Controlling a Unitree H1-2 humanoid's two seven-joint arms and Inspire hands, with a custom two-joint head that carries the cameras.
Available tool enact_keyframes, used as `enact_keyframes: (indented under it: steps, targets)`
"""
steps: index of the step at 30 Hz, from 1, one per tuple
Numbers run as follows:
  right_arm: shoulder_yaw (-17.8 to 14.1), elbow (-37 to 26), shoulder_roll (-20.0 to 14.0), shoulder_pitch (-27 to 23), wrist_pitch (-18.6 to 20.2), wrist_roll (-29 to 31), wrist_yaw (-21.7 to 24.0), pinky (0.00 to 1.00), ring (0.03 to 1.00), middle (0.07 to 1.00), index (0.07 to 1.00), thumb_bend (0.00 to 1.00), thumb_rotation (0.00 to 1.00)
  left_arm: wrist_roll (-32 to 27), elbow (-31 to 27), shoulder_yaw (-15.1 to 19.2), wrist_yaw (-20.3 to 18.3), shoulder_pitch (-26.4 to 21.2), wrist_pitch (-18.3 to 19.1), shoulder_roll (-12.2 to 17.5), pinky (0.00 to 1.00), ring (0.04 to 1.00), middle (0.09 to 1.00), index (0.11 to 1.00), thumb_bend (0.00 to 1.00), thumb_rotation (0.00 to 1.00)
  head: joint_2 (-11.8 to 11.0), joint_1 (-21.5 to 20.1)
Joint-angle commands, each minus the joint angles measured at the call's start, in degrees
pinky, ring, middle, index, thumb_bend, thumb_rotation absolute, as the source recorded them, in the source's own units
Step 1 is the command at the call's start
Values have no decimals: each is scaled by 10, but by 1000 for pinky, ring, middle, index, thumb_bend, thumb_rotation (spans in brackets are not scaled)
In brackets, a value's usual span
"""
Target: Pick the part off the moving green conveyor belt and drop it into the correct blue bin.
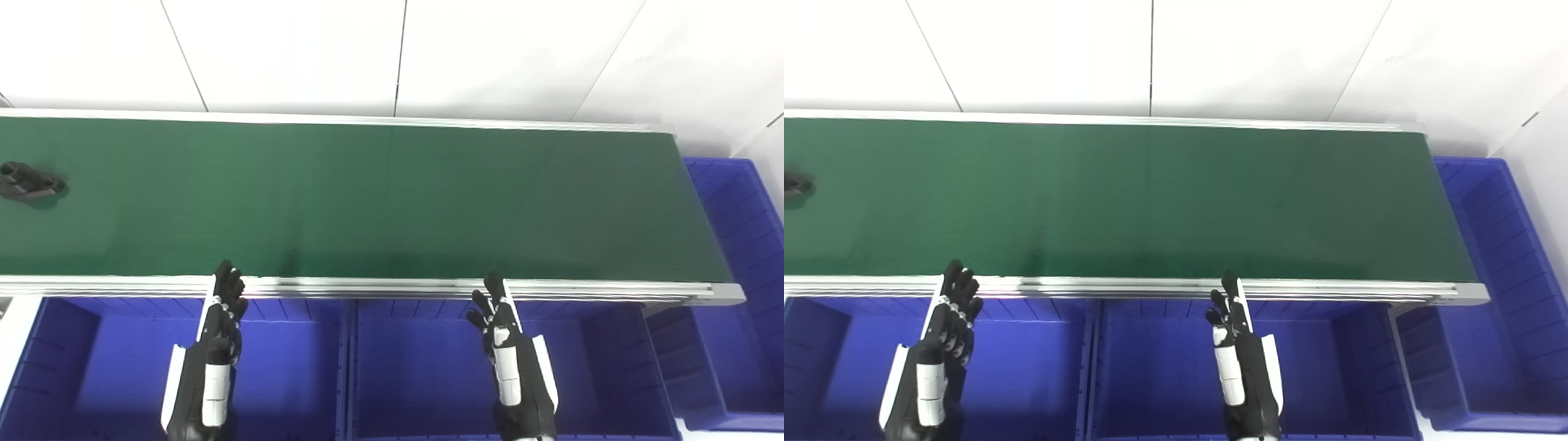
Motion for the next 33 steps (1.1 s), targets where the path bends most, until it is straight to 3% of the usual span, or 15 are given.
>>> enact_keyframes:
  steps: [1,33]
  targets:
    - [5,-22,16,2,4,5,6,917,969,1000,1000,765,1000,-5,-19,1,-10,-1,-2,-1,1000,1000,1000,1000,657,997,0,4]
    - [4,-20,5,3,-5,-1,20,901,959,1000,1000,788,1000,6,-30,2,-19,16,-1,-15,1000,1000,1000,1000,683,1000,-3,7]
